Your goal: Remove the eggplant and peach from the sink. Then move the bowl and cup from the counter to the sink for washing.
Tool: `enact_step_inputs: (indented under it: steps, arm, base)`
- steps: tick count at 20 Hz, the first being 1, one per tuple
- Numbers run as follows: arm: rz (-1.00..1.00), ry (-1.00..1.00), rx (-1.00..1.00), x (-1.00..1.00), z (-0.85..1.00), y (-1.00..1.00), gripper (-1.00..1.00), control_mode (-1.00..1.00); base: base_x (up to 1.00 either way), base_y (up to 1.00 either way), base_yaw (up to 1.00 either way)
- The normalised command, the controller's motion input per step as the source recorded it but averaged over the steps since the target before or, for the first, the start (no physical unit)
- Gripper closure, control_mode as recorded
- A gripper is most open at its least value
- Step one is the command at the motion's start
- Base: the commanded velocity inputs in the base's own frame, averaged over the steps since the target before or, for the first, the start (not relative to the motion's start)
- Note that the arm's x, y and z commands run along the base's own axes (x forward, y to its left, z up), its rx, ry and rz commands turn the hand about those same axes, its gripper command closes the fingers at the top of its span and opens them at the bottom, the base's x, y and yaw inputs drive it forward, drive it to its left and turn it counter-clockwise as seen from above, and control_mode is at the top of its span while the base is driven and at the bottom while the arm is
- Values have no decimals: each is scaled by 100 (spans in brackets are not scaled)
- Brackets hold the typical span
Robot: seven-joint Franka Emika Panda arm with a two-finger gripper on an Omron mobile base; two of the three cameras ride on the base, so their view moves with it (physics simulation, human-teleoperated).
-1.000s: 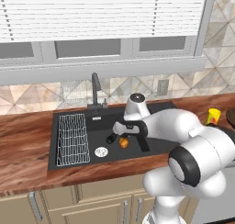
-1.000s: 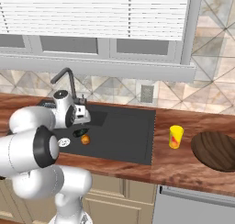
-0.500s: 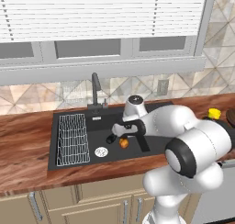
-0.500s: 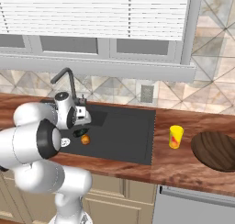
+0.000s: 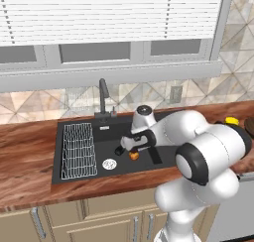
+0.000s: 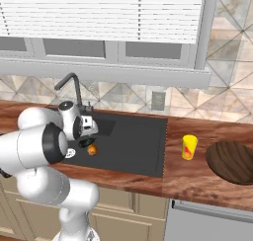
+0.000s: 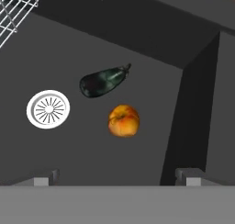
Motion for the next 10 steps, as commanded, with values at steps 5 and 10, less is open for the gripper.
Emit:
enact_step_inputs:
  steps: [5,10]
  arm:
    - [7,0,-5,3,-9,0,-100,-100]
    - [12,0,-5,3,-9,0,-100,-100]
  base:
    - [0,0,0]
    - [0,0,0]
